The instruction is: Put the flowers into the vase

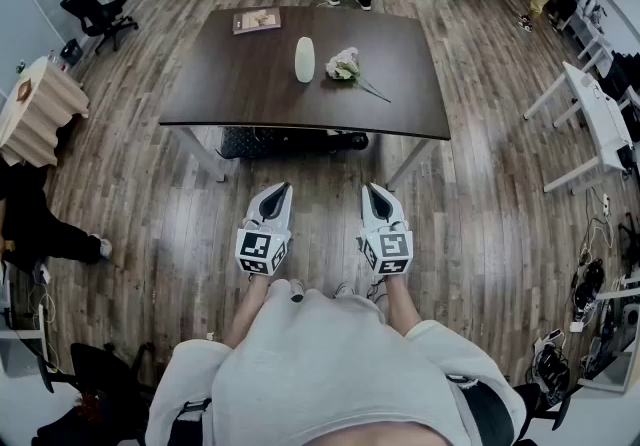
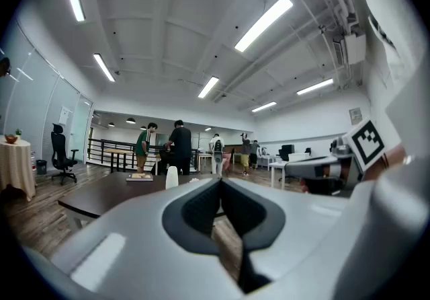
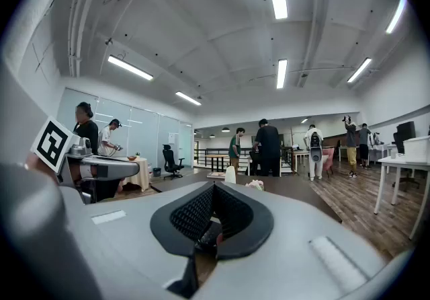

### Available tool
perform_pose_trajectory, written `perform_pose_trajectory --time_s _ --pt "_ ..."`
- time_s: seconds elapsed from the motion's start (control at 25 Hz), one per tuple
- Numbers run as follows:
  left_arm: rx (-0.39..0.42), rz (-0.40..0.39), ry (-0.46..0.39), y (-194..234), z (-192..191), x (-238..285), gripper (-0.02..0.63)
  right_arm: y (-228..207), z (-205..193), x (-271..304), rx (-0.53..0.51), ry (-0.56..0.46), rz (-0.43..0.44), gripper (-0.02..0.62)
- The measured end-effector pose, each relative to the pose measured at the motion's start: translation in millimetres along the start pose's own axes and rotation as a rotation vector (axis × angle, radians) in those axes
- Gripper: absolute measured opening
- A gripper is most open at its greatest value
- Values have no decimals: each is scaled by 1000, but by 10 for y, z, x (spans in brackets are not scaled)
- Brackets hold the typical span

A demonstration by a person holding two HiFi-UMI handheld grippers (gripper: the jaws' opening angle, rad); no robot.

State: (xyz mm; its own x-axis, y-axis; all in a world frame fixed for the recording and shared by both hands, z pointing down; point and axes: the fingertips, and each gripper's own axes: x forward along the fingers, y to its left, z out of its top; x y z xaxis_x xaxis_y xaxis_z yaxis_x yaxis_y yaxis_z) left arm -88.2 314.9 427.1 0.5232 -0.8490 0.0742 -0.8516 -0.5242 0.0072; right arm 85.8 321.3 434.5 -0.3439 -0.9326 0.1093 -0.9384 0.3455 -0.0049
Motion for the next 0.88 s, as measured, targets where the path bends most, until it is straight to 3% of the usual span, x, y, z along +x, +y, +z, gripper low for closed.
perform_pose_trajectory --time_s 0.88 --pt "7 24 10 -18 -30 -75 11 18 20 -12 40 -18 36 -2"
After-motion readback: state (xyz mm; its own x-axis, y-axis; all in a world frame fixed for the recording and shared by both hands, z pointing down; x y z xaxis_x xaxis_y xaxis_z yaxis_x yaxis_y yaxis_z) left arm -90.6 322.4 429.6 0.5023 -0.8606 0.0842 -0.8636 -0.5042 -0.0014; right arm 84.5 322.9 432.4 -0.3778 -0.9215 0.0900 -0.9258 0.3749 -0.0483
